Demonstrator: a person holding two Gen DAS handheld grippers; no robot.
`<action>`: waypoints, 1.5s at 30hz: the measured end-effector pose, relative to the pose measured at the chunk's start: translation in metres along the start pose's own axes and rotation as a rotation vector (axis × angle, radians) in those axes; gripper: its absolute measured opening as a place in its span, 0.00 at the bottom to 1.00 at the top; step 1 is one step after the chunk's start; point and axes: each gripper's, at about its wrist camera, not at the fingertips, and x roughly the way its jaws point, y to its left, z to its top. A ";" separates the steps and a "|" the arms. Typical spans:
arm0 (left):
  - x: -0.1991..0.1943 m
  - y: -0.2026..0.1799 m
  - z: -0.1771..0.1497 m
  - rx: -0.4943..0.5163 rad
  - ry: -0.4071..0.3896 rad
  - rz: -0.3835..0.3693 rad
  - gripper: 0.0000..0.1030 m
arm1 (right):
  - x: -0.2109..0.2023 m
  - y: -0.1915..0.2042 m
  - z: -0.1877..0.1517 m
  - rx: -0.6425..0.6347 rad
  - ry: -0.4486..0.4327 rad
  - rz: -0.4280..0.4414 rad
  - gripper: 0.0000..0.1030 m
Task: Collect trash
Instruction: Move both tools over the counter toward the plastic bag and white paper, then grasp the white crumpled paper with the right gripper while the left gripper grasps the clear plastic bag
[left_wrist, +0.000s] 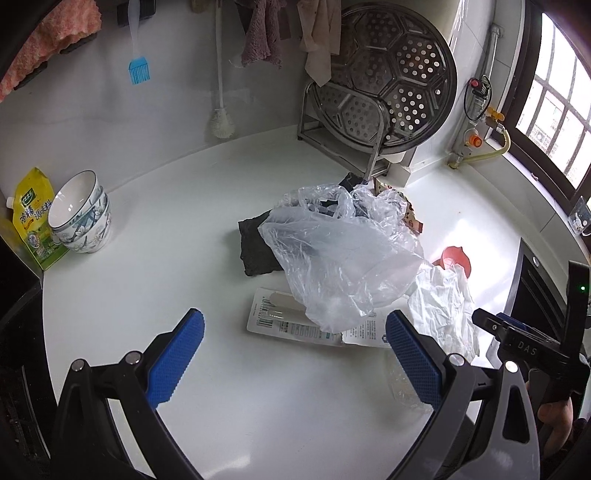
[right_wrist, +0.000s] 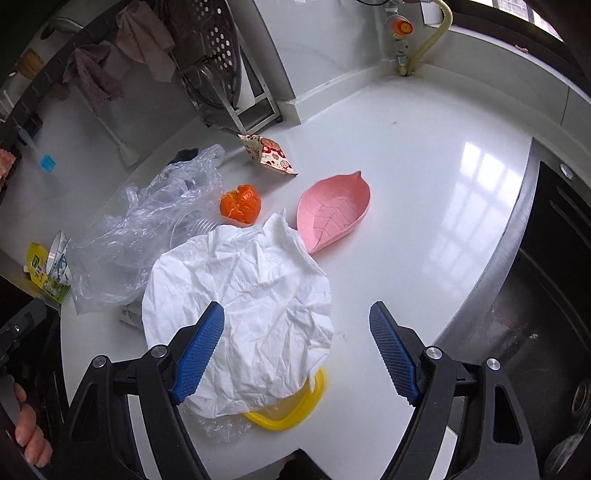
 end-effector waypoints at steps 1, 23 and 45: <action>0.001 -0.002 0.001 0.001 0.000 -0.004 0.94 | 0.005 -0.001 0.002 0.001 0.013 0.005 0.75; 0.028 -0.024 0.022 0.047 0.014 -0.022 0.94 | -0.026 -0.015 0.009 0.024 -0.082 0.150 0.02; 0.079 -0.024 0.038 -0.032 0.114 -0.083 0.10 | -0.067 -0.017 -0.003 0.061 -0.158 0.167 0.02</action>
